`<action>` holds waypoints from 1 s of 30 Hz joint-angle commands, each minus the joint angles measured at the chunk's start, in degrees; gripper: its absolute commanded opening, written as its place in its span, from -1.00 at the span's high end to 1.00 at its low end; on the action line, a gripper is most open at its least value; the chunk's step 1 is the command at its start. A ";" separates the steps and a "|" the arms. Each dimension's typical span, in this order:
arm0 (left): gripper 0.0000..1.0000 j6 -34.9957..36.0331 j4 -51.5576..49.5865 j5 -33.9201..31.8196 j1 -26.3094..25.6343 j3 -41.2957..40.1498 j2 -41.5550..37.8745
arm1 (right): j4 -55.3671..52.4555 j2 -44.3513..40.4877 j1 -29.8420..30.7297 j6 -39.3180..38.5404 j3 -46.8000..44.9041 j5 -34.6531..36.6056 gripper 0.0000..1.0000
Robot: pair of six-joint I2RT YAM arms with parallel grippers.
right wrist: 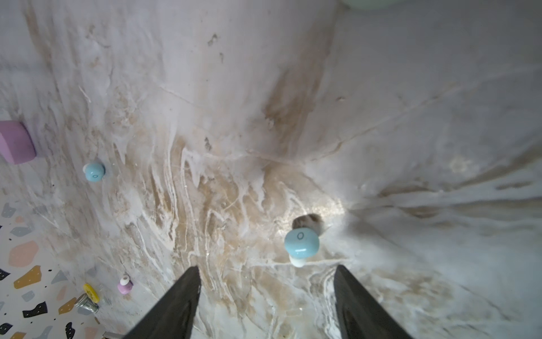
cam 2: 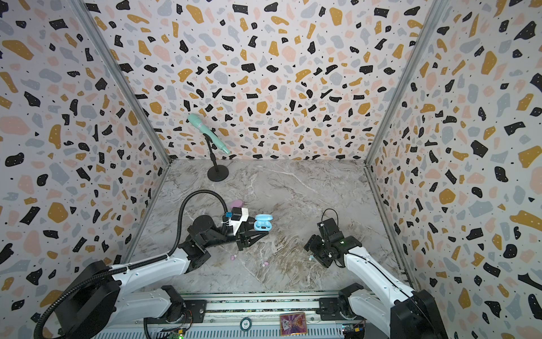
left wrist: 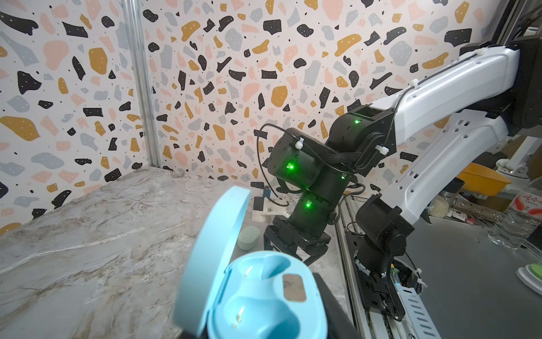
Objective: Insert wireless bluetooth earbuds into charging case
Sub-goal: Pick up the wireless bluetooth earbud from the bottom-right of the table.
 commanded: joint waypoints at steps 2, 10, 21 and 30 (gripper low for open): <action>0.67 0.72 2.68 -0.09 0.47 -0.44 -1.18 | 0.23 1.22 -0.39 -2.25 0.86 -1.83 -0.46; 0.67 0.67 2.75 -0.18 0.48 -0.53 -1.19 | 2.31 3.60 -0.48 -2.59 0.45 -2.17 -0.45; 0.68 0.73 2.39 -0.40 0.61 -0.73 -1.74 | 3.50 7.43 -0.57 -4.41 1.96 -2.18 -0.41; 0.68 0.70 2.37 -0.52 0.61 -0.80 -1.88 | 4.53 9.52 -0.58 -5.96 2.44 -1.89 -0.37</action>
